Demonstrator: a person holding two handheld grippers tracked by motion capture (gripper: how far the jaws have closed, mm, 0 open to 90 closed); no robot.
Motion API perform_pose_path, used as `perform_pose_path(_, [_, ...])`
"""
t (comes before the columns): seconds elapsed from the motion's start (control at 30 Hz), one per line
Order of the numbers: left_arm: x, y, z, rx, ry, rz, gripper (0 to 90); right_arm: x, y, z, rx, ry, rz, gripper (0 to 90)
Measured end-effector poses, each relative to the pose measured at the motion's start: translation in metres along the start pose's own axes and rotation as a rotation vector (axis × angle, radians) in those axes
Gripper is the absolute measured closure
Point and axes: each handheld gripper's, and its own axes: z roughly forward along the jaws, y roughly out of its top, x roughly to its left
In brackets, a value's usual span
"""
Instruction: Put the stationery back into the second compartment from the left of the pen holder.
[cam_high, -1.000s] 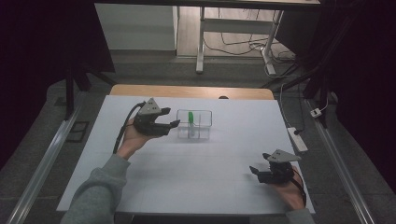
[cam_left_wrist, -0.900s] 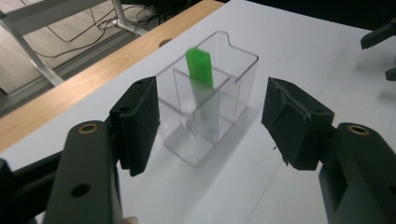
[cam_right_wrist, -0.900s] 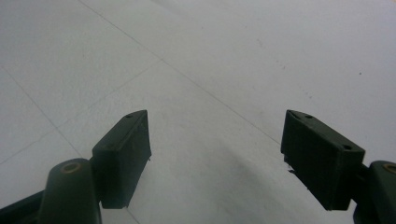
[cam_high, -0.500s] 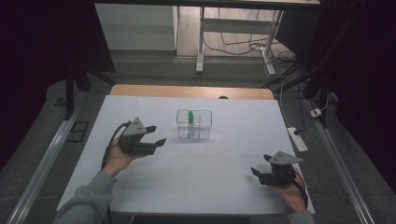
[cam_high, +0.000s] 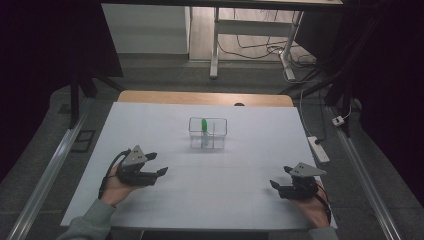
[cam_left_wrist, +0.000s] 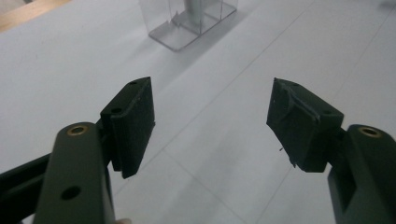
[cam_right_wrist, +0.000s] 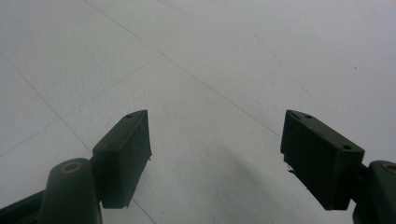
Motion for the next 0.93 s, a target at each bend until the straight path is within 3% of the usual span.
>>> perform_pose_path(0.37, [0.000,-0.026,-0.011,0.009,0.004,-0.049,31.5,0.001,-0.001,0.004,0.013,0.001,-0.009,24.1])
perform_pose_path(0.93, [0.004,-0.031,-0.010,0.034,0.010,-0.051,30.3,0.001,0.002,0.003,-0.013,0.022,-0.002,24.0])
